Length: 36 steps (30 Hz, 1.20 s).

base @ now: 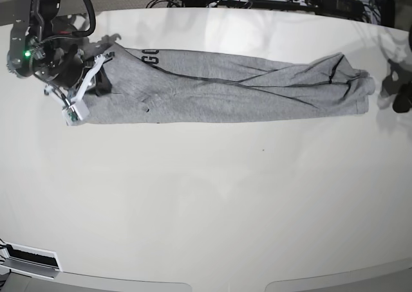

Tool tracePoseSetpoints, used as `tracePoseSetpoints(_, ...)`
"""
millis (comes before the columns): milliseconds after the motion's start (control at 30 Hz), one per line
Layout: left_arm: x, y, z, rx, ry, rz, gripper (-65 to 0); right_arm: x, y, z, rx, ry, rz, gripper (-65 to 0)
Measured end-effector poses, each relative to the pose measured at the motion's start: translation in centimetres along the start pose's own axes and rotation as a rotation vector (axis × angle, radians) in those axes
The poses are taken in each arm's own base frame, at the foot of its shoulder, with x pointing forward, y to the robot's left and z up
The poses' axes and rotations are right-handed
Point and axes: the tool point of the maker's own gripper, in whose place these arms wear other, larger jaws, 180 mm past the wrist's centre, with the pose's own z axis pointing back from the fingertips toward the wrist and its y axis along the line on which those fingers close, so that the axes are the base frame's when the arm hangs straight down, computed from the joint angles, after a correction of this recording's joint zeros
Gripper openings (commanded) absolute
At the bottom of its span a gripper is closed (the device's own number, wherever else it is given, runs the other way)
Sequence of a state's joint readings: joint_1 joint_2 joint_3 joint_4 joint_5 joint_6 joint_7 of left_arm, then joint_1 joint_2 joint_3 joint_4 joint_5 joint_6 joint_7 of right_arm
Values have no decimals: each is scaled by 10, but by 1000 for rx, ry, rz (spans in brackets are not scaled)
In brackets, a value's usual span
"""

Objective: Layout the t-shirt on the table in an organized manner, then fold the t-shirt properly
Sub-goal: 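Grasp both ends of the folded shirt strip with both grippers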

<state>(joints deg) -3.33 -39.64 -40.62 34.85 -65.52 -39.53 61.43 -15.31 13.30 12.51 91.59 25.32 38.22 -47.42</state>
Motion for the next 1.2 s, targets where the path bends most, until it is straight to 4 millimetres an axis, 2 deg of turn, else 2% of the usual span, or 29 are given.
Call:
tracePoseSetpoints(167,-31,10,-12,33,34,16,-272,-24,-2,-16,40,39,-92,-650)
tracePoseSetpoints(233,-35,6,-21,20,19,20,-272,-29,-3,-17,45,48,-105,-650)
tracePoseSetpoints(367,-34,4,-34,32,-25,-7,-272,-27,-4,-18,44,45,-104,-650)
tracePoseSetpoints(533,-44,-2,-43,12,-22,-9,-272,-27,-4,-18,45,45,-104,-650)
tracePoseSetpoints(700,-71,-24,-59,-66,102,-13,-272,-24,-3,-18,55,34,-115,-650)
tracePoseSetpoints(900,-103,-40,-76,-98,245,-83,-279,-21,-4,-18,53,33,-111,-650)
tracePoseSetpoints(967,-107,-43,-79,-108,259,-87,-331,-16,-6,-19,51,28,-105,-650)
tracePoseSetpoints(1000,-109,-46,-80,-114,262,-89,-385,-14,-6,-19,50,27,-103,-650)
tracePoseSetpoints(1100,-118,-47,-80,-109,308,-119,-633,-15,-5,-19,53,27,-104,-650)
tracePoseSetpoints(1200,-119,-53,-76,-115,354,-151,-650,-10,0,-19,86,8,-114,-650)
